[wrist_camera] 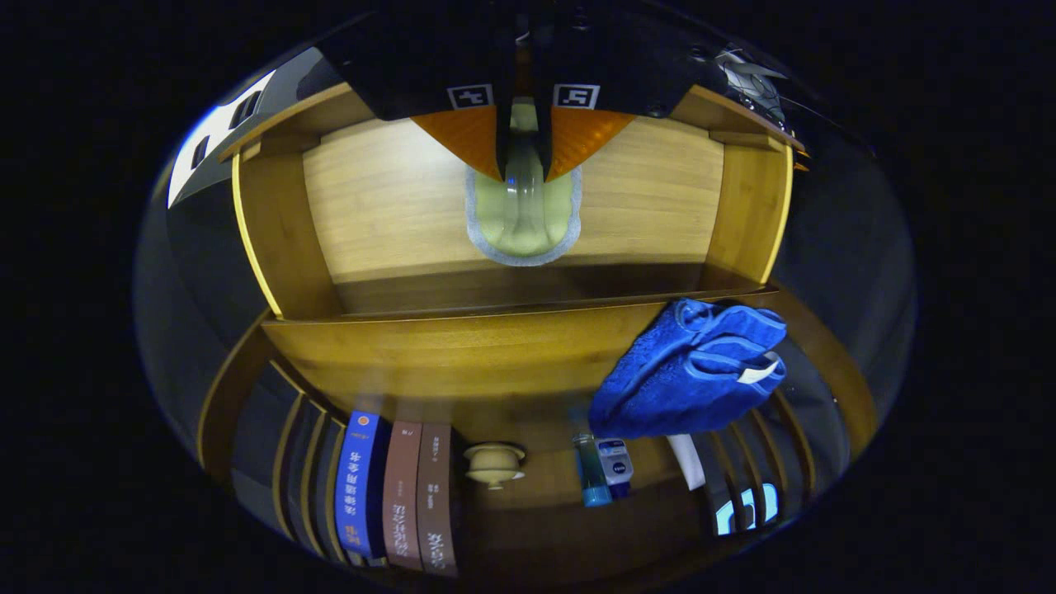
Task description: Pull open the drawer, take out the items inside it, and place them on the countertop above the cabinet.
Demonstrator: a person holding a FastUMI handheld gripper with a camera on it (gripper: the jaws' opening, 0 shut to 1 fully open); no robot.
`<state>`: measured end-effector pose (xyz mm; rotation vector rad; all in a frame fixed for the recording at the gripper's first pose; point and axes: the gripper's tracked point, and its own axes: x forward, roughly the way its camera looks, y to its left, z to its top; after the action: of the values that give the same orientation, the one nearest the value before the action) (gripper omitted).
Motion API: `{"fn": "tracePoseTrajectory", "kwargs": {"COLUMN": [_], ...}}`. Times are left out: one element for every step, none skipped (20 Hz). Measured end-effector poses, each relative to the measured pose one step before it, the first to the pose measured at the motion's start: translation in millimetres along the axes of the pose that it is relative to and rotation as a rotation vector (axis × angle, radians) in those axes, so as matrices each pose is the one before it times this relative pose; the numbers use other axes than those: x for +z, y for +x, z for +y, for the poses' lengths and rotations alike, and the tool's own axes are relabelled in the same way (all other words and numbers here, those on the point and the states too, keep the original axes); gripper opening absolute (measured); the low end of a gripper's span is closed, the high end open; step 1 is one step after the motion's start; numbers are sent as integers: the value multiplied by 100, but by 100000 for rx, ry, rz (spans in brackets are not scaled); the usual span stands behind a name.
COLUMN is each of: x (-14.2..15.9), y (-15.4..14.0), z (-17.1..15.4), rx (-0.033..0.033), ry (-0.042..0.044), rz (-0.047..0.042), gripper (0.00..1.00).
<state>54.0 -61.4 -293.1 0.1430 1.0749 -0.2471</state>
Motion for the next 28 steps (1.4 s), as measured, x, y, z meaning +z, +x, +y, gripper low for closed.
{"fn": "tracePoseTrajectory", "kwargs": {"x": [422,893,1205,1288,1483,1233,1167,1185,1432,1477,1049,1035,1008,1248,643,416,327,215,281,277,52,-57,-127,-200,-77,150,-141,220], "y": [-753,-707,-642,-126,3,385,463,720,675,825,760,969,889,1031,925,911,855,881,717,571,531,554,268,451,406,120,97,102], "z": [-28,-18,128,157,337,276,264,223,266,223,194,284,282,76,-243,-54,-7,187,40,74,58,128,11,-24,63,-96,210,-95], "rx": [183,56,535,266,856,679,574,429,524,450,206,676,430,197,-286,-745,-667,-233,-495,-873,-855,-53,-1169,-224,132,-395,1475,-227], "ry": [589,690,891,1321,1005,222,28,107,115,225,112,184,-238,898,654,311,38,-953,-1054,-1336,-1211,-868,-953,-375,120,299,678,667], "rz": [-2057,-2981,-3288,-3358,-2891,-1392,-1099,-623,-885,-997,-417,556,979,79,48,1513,1994,2202,1539,999,1151,1949,1552,1683,584,166,-56,-1213], "gripper": [11,12,11,12,12,11,12,11,12,12,12,12,12,12,12,12,12,12,12,12,12,11,12,15,16,22,23,26]}}
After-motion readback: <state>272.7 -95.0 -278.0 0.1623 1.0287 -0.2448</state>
